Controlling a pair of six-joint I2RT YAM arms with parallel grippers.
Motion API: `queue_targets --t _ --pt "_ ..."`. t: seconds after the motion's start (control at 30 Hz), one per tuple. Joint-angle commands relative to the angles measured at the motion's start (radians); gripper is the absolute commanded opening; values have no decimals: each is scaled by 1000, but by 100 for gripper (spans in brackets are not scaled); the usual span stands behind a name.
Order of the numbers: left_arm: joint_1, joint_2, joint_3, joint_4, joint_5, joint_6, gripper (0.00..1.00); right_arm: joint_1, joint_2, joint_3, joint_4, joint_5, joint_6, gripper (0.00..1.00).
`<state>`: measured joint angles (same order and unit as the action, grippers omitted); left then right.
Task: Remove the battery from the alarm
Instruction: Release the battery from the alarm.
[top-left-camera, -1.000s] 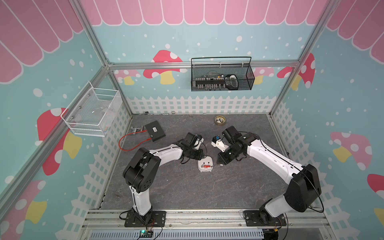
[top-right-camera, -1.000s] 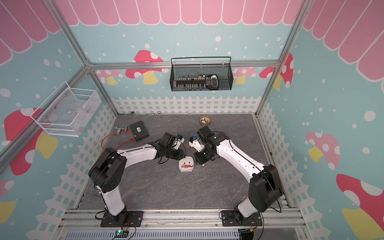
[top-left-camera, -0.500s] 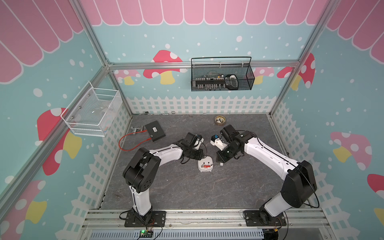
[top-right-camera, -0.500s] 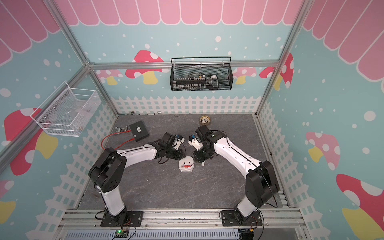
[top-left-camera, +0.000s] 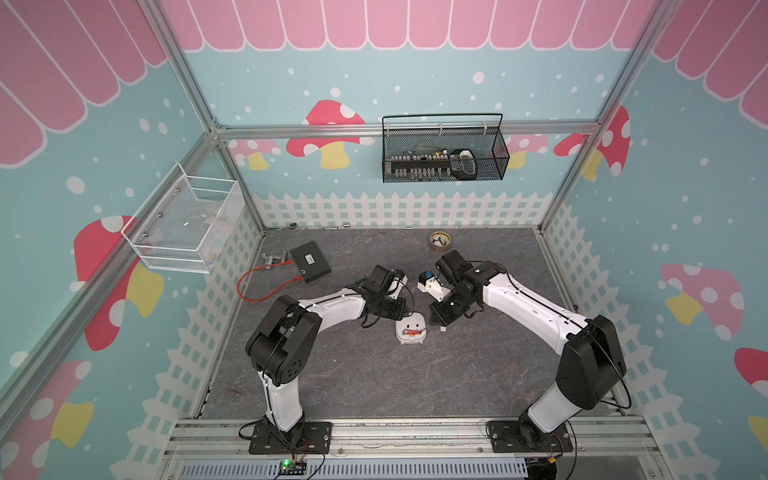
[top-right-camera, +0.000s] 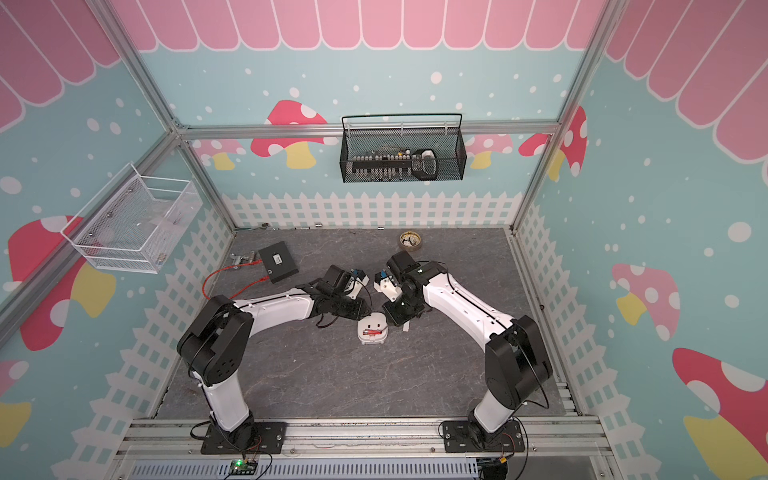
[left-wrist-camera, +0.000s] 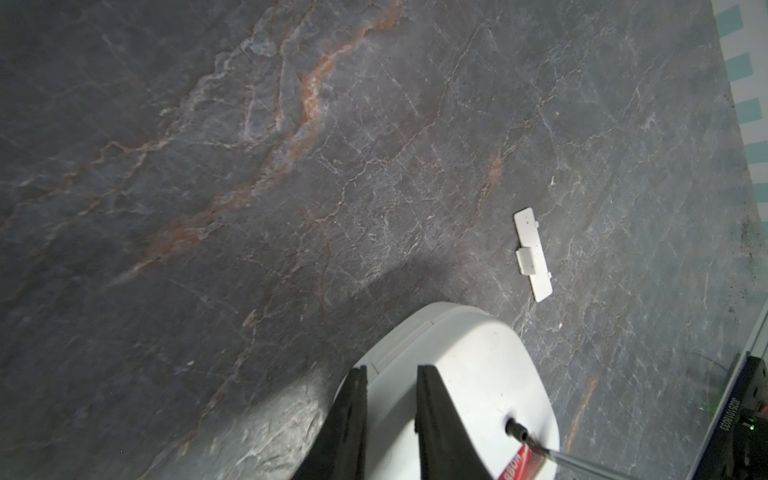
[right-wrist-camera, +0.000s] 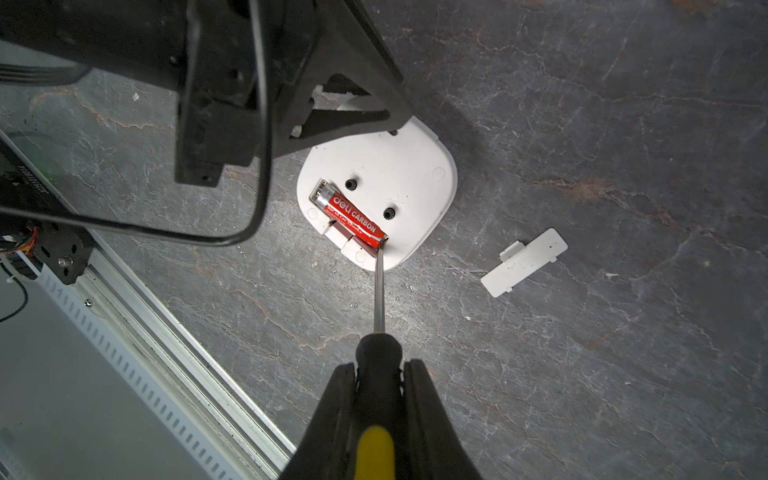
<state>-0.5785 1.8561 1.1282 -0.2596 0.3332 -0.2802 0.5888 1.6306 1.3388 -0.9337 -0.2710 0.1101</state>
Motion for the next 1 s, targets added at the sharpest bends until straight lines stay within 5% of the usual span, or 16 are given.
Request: queue_targets --t 0.0,0.5,0.97 --pt "-15 42 -36 -130 -49 22 23 16 21 5 2 -2 -1 0" --pt "-15 38 -36 -130 -53 24 23 44 38 38 25 -15 12 0" --pt "-15 34 -36 -131 -53 24 23 39 -20 98 -33 141 52 0"
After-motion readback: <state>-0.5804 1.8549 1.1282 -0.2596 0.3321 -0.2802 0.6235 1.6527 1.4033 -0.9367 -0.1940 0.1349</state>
